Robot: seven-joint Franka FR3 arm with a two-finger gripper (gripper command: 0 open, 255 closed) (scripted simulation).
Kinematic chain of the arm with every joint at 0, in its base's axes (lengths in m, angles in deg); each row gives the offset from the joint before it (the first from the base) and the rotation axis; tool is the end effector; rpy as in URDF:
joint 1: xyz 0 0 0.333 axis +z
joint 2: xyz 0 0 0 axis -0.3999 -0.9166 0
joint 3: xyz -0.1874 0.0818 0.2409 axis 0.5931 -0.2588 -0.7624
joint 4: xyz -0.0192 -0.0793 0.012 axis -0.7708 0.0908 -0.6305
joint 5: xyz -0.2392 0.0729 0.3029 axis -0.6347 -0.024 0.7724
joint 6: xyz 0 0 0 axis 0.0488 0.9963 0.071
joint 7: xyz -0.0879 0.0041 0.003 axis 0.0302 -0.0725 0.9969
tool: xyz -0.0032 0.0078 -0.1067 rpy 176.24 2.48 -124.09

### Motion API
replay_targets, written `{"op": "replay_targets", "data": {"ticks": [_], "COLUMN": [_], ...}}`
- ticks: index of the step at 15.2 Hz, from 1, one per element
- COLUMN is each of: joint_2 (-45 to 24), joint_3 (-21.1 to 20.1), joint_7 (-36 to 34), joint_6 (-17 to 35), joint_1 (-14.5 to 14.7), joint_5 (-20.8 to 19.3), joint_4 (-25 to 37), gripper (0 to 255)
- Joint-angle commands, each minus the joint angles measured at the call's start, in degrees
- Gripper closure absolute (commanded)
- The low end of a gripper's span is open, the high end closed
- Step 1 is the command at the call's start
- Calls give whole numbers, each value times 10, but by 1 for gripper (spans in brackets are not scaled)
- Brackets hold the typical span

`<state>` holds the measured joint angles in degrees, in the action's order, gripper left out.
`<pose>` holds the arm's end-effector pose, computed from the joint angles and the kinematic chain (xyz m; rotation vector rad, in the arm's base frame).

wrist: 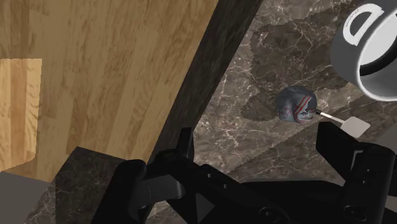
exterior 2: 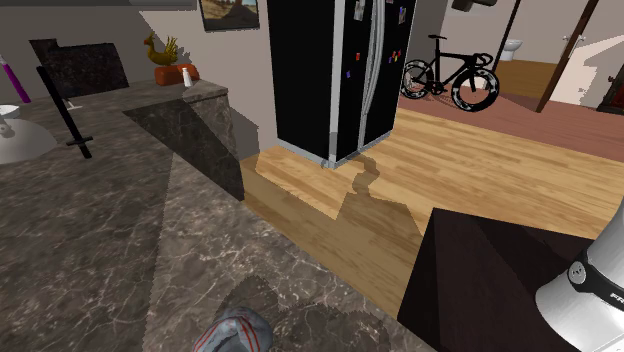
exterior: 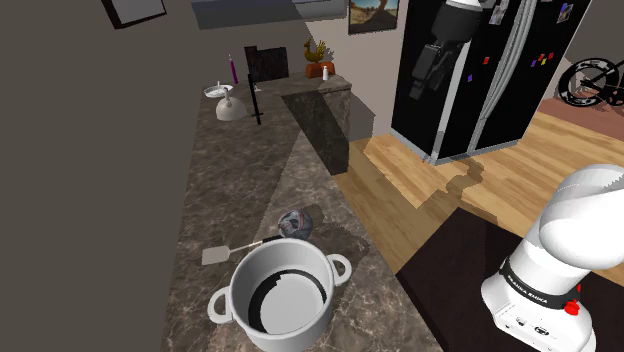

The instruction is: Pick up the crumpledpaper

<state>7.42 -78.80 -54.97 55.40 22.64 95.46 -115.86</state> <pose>0.3043 0.0185 0.6388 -3.0485 -0.1095 -0.3242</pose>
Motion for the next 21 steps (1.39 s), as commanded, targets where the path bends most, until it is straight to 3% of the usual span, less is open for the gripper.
{"op": "replay_targets", "data": {"ticks": [1, 13, 21], "joint_2": [0, -148, -302], "joint_3": [0, -120, -198], "joint_7": [0, -133, -235], "joint_6": [0, 175, 282], "joint_1": [0, 5, -5], "joint_5": [0, 40, 22], "joint_4": [0, -46, -15], "gripper": [0, 0, 0]}}
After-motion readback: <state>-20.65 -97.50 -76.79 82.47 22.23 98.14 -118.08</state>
